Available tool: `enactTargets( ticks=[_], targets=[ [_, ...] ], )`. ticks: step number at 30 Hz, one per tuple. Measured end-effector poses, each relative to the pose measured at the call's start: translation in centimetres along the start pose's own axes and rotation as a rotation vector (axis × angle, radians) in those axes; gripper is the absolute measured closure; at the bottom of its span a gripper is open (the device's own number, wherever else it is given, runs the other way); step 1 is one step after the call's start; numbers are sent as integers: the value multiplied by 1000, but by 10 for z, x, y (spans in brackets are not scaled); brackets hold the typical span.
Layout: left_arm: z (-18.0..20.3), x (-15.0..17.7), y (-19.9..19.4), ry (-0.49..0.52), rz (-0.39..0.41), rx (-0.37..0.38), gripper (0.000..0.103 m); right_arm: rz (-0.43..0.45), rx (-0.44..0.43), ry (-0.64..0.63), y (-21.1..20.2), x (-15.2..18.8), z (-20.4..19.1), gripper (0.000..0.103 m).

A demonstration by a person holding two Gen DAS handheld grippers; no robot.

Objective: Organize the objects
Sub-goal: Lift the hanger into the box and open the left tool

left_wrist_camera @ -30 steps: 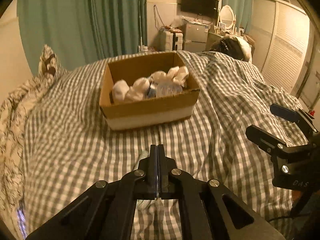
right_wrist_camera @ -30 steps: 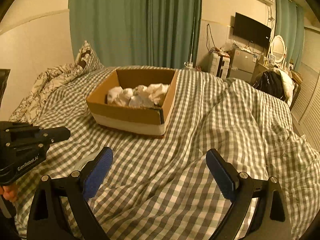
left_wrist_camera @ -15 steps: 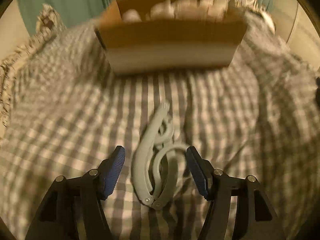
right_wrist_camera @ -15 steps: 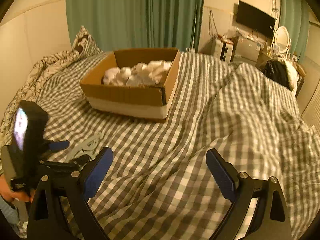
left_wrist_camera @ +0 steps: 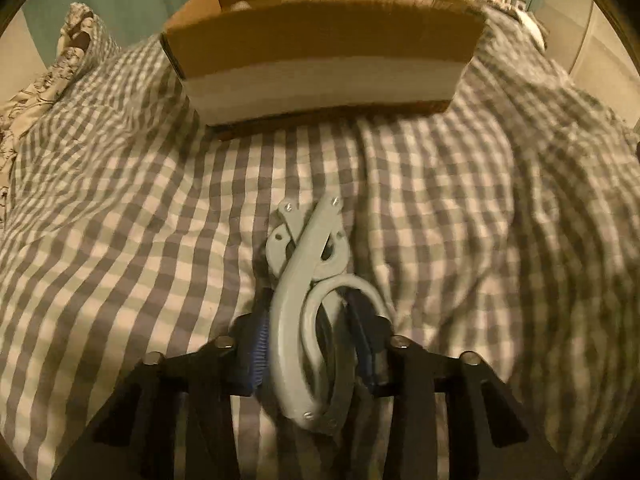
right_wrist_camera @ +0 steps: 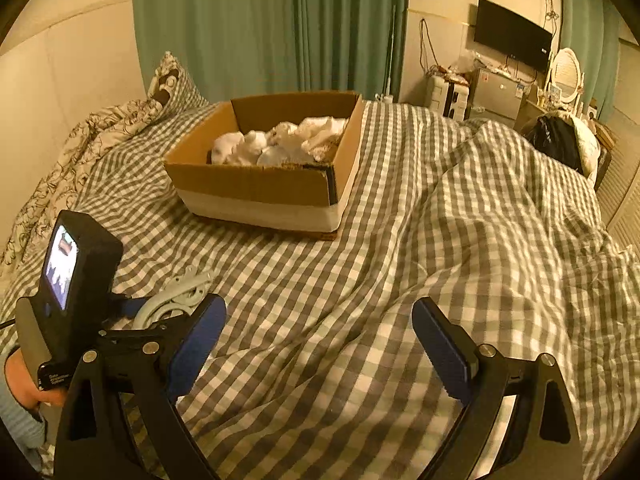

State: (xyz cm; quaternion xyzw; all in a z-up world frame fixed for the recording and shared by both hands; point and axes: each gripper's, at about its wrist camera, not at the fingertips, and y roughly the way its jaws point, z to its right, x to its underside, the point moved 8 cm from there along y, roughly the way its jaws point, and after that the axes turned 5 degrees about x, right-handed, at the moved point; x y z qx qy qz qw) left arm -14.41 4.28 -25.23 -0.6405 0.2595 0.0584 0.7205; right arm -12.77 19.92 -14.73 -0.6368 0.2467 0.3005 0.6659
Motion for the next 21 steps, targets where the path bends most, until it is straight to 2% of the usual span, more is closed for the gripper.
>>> enactTargets(
  ticks=[3, 7, 10, 15, 21],
  targets=[
    [9, -6, -28, -12, 43, 62, 94, 25, 3, -4, -12, -4, 0, 8],
    [16, -21, -56, 23, 113, 39, 95, 63, 3, -2, -29, -13, 0, 8],
    [16, -36, -79, 23, 164, 55, 95, 89, 0, -5, -38, -22, 0, 8],
    [23, -76, -119, 40, 262, 70, 95, 140, -16, -16, -48, -53, 0, 8],
    [19, -150, -148, 34, 351, 77, 95, 227, -34, -12, -53, -118, 0, 8]
  ],
)
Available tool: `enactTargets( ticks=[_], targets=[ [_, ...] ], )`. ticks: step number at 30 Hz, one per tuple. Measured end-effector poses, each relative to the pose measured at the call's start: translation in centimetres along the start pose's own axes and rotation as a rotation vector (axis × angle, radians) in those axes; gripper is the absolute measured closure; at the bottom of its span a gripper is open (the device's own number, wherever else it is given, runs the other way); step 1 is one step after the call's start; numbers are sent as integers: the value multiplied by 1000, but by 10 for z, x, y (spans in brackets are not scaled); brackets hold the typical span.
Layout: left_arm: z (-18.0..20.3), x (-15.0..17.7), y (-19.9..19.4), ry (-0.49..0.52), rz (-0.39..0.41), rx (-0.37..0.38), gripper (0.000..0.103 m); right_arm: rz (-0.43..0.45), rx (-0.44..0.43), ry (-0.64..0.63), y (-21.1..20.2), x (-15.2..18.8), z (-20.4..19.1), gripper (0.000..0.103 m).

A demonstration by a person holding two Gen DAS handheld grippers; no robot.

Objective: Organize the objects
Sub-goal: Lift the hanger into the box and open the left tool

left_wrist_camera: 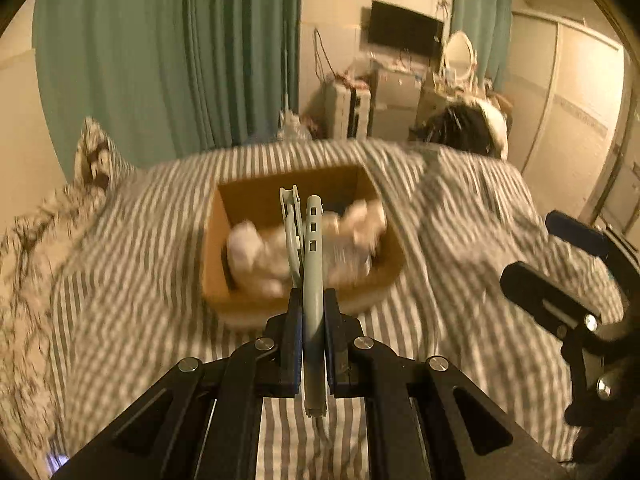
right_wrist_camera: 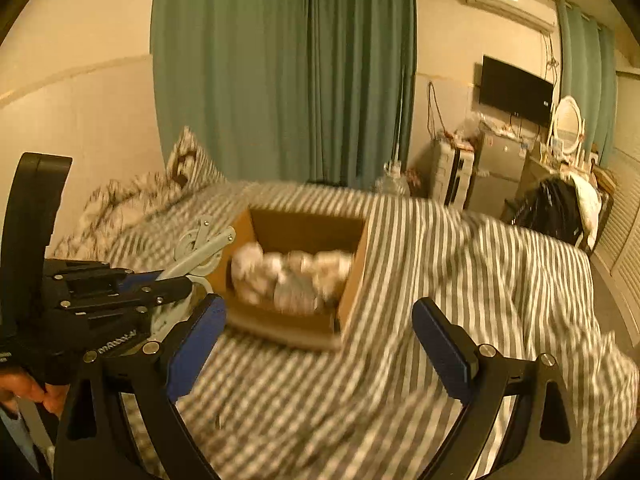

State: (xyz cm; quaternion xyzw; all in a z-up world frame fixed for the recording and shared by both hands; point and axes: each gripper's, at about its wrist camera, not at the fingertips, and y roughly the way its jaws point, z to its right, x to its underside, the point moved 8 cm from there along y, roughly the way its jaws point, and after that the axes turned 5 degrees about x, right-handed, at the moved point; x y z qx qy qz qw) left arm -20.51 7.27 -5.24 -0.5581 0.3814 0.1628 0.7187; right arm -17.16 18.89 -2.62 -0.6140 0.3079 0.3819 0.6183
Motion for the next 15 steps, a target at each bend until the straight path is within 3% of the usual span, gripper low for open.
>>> enactTargets(
  ticks=[8, 12, 15],
  targets=[
    [-16, -79, 24, -15, 80, -5, 95, 62, 12, 38, 48, -82, 5, 9],
    [-32, -85, 58, -54, 57, 0, 95, 64, 57, 45, 89, -101, 10, 9],
    [-43, -72, 92, -68, 7, 1, 94, 39, 47, 87, 114, -91, 17, 9]
  ],
)
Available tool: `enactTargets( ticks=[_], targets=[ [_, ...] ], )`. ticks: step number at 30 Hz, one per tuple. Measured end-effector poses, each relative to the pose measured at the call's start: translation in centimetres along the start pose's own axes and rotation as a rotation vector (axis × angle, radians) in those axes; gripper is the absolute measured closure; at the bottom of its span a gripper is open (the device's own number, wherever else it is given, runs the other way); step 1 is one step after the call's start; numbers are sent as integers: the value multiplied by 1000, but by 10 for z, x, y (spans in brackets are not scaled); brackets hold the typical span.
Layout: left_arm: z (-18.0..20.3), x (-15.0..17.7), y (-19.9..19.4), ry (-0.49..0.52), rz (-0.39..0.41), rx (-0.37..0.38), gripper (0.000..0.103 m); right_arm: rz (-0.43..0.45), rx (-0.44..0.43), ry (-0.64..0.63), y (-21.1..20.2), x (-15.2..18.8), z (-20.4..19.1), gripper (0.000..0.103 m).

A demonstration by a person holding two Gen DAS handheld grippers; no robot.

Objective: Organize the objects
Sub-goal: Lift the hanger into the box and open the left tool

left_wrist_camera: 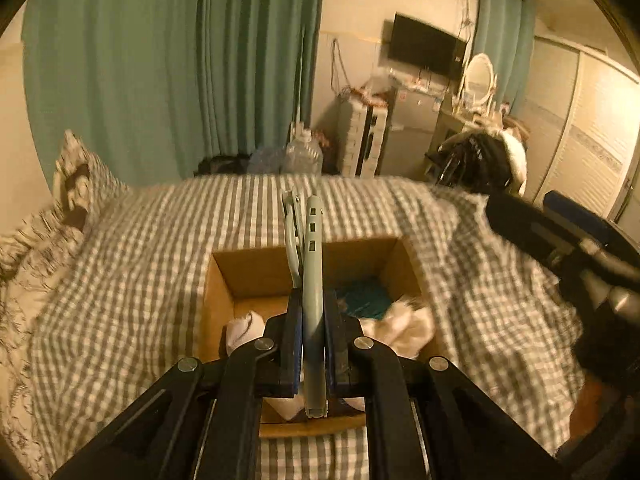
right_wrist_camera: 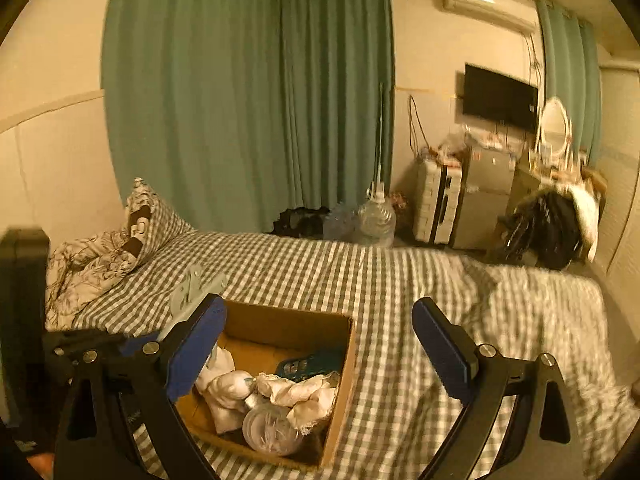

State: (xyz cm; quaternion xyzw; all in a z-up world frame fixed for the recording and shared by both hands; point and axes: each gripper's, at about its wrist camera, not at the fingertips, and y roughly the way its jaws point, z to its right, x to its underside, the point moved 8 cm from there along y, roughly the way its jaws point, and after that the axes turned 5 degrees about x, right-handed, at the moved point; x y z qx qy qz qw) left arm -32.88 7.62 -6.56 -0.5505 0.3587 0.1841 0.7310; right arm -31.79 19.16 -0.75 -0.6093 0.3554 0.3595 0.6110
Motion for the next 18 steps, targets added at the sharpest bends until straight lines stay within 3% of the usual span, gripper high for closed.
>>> enactTargets(
  ticks=[8, 10, 11, 12, 16, 18],
  targets=[
    [-14, 24, 61, -17, -84, 3, 89, -143, -5, -22, 63, 45, 4, 9],
    [-16, 24, 63, -29, -90, -7, 71, -142, 0, -32, 62, 48, 7, 9],
    [-17, 23, 61, -32, -81, -16, 53, -137, 4, -34, 61, 48, 8, 9],
    [-17, 21, 57, -33, -70, -20, 41, -131, 7, -33, 58, 47, 10, 9],
    [-16, 15, 32, -10, -21, -45, 39, -93, 17, -14, 36, 41, 13, 8],
    [-18, 10, 16, -2, 3, -68, 25, -69, 22, -4, 21, 35, 16, 8]
  ],
)
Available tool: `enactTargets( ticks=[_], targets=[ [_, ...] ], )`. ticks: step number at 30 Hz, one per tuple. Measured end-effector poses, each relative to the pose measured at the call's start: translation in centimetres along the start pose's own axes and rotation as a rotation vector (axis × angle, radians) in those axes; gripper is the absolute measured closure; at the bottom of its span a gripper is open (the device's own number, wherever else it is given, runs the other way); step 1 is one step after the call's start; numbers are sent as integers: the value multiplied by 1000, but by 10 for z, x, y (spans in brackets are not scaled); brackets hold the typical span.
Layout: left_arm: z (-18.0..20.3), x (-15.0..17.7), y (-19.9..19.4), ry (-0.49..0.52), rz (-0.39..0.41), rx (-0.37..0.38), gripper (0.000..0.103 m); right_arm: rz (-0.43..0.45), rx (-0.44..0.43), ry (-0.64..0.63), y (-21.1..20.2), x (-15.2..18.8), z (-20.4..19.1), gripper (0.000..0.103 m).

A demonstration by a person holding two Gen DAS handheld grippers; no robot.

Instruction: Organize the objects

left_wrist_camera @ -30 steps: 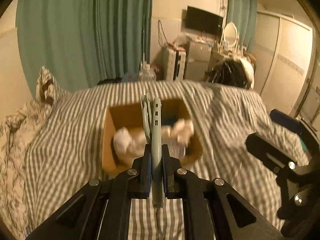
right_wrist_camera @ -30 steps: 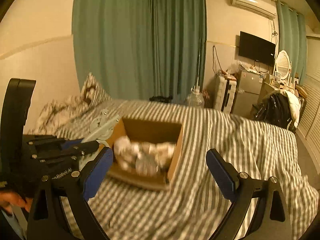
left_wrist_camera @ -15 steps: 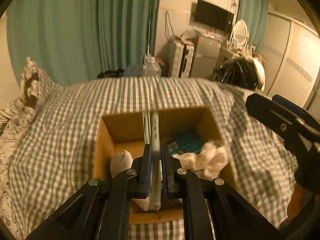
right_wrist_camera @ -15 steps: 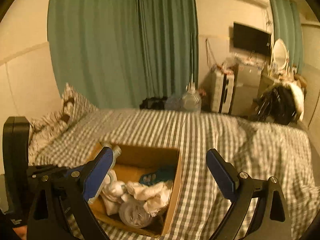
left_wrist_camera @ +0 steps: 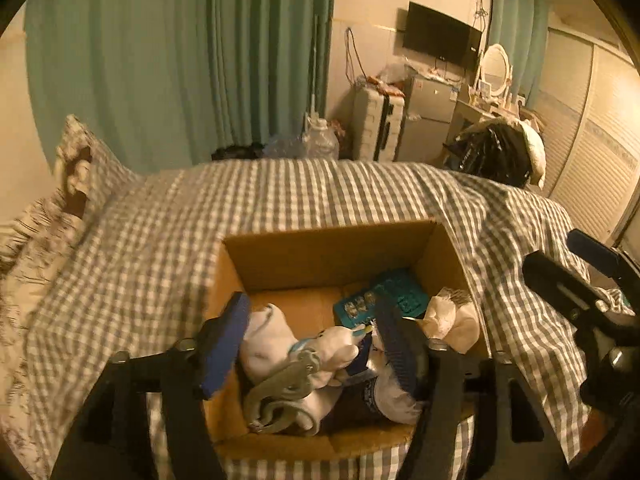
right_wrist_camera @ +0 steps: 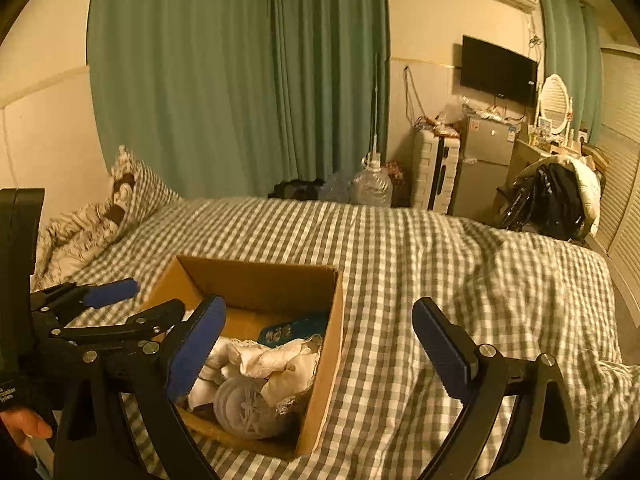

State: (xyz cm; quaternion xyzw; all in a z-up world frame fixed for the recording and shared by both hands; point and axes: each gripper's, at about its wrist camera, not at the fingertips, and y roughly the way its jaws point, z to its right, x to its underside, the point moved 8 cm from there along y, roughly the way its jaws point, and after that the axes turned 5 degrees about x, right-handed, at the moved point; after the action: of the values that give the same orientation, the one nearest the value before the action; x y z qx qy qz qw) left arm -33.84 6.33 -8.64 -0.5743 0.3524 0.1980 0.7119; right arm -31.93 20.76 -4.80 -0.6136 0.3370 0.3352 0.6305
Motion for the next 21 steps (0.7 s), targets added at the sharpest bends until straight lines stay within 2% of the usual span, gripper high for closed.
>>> enactTargets(
  ticks=[4, 6, 7, 10, 15, 21],
  targets=[
    [0, -15, -41, 7, 74, -27, 14, 73, 18, 13, -44, -17, 6, 8],
    [2, -22, -65, 11, 125, -49, 3, 113, 30, 25, -68, -26, 10, 8],
    [3, -26, -76, 12, 154, -62, 0, 131, 32, 33, -81, -30, 11, 7],
    [10, -32, -111, 7, 227, -65, 0, 190, 33, 62, -116, -38, 15, 0],
    [20, -28, -147, 3, 285, -49, 0, 248, 49, 62, -160, -39, 22, 0],
    [28, -8, -179, -19, 385, -110, 0, 239, 92, 62, -178, -17, 34, 0]
  ],
)
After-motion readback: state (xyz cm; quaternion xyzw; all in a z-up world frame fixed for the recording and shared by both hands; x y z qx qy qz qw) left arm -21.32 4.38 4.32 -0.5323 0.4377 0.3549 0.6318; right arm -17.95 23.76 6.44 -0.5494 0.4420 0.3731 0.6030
